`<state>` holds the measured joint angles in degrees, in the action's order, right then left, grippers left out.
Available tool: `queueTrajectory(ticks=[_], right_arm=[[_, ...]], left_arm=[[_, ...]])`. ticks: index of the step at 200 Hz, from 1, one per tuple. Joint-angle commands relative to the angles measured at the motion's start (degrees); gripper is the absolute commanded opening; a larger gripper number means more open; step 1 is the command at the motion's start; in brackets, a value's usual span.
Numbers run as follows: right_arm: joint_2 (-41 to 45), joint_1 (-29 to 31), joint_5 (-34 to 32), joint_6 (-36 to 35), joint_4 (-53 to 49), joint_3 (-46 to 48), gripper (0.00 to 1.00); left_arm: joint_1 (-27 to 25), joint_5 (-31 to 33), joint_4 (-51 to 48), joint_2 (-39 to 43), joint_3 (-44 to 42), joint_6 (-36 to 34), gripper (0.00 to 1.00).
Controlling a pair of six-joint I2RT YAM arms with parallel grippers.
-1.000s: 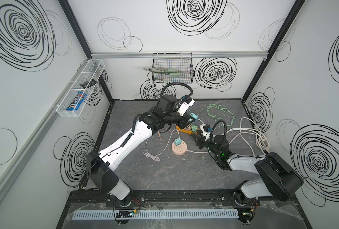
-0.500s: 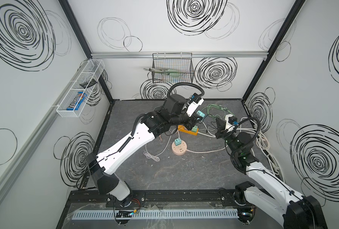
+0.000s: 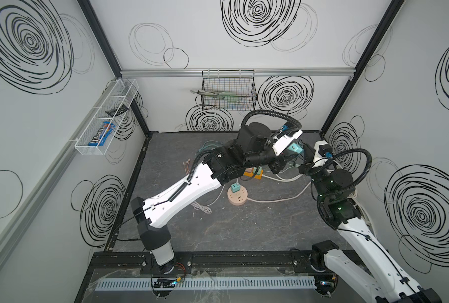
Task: Insert the plug
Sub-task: 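Carry the teal charger toward the round socket with the left gripper while the right withdraws, then lower the teal charger onto the round socket beside the first charger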
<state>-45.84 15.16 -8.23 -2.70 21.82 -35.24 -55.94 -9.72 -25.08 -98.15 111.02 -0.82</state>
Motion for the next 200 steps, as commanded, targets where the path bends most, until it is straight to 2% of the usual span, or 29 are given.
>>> queueTrajectory(ticks=[1, 15, 57, 95, 119, 146, 163, 187, 200], right_arm=[[-1.89, -0.96, -3.93, 6.36, -3.58, 4.12, 0.0], [-2.6, -1.56, -3.9, 10.2, -4.51, 6.96, 0.0], [-1.33, -2.05, -0.13, 14.26, -8.06, 12.79, 0.0], [1.27, -2.01, 7.27, 14.91, -7.63, 16.05, 0.0], [1.84, -1.94, 10.67, 14.47, -7.9, 16.6, 0.0], [1.86, -1.9, 17.26, 11.86, -7.11, 16.62, 0.0], [2.07, -1.3, 17.93, 13.21, -8.16, 16.17, 0.0], [3.2, -0.31, 19.35, 12.81, -7.96, 17.16, 0.0], [3.72, 0.21, 20.59, 12.41, -7.74, 17.48, 0.0]], left_arm=[[3.16, -5.48, 6.69, -0.92, -5.07, 6.22, 0.0], [4.64, -6.38, 10.46, -1.23, -9.47, 10.08, 0.0], [7.28, 1.5, 13.42, -0.8, -20.02, 15.96, 0.0], [6.72, 12.16, 6.98, 0.41, -24.24, 13.49, 0.0], [6.85, 15.89, 2.06, 0.39, -24.9, 12.27, 0.0], [7.86, 13.77, -1.2, 0.65, -24.89, 11.42, 0.0], [9.02, 10.82, -2.89, 1.24, -25.02, 10.12, 0.0], [10.11, 4.74, -5.31, 2.53, -26.82, 3.32, 0.0], [10.25, 4.24, -6.02, 3.51, -28.69, -0.42, 0.0]])
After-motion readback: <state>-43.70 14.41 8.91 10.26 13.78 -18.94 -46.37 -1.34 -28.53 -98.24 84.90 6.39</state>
